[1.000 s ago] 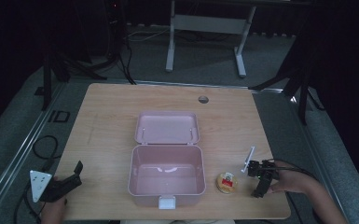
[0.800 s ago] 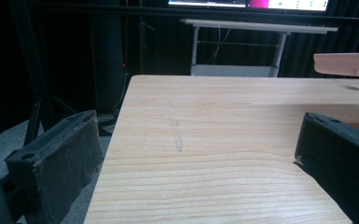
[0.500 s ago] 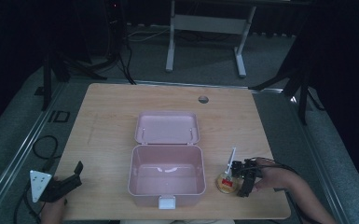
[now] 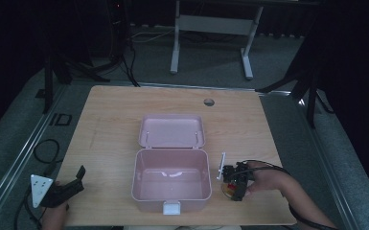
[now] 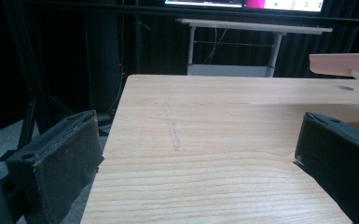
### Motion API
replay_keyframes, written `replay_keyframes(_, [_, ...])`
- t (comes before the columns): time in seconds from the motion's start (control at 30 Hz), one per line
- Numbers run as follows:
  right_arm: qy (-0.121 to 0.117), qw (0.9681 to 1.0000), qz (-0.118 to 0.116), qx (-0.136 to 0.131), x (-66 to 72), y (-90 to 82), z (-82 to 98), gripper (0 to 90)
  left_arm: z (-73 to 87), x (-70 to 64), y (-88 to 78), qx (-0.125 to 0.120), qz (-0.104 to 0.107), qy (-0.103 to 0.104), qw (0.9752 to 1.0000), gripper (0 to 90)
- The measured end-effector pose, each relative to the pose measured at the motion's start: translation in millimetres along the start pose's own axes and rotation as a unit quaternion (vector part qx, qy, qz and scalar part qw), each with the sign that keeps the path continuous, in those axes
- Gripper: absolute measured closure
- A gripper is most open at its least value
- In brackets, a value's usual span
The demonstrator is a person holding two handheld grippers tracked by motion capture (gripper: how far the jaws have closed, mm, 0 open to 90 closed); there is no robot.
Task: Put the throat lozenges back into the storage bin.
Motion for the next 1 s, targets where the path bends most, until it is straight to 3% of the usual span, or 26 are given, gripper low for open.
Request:
replay_keyframes(0.17, [-0.028,0.9996,0.001,0.005,0.9,-3.1,-10.2,18.7,0.0,0.2,0.0,0.001,0.001,0.0,1.0,0.9])
replay_keyframes(0.33, [-0.03,0.9994,0.0,0.015,2.2,-4.6,-11.9,19.9,-0.1,0.2,0.2,0.001,0.001,-0.001,1.0,0.9])
replay_keyframes(0.37, [-0.04,0.999,0.001,0.018,2.0,-7.5,-11.2,20.1,-0.1,0.2,0.2,0.001,0.001,-0.001,1.0,0.9])
replay_keyframes(0.67, [-0.038,0.9991,-0.007,0.019,2.2,-22.4,-4.6,20.1,0.0,0.0,0.3,0.001,0.002,-0.001,1.0,0.9])
replay_keyframes(0.73, [-0.028,0.9993,-0.02,0.016,1.9,-28.8,-2.8,20.1,0.0,-0.2,0.3,0.001,0.002,0.0,1.0,0.9])
replay_keyframes(1.0, [-0.021,0.9994,-0.023,0.013,1.6,-50.5,2.5,20.2,0.0,-0.1,0.3,0.002,0.001,0.0,1.0,0.9])
Point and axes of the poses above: each handheld gripper's, and its own axes: y roughly forward along the jaws, z roughly out of its underside, x roughly to its left, the point moved 2 cm from there along y, roughly forward along the jaws, and after that the axes turned 10 degrees about z, right-handed, at the moved point
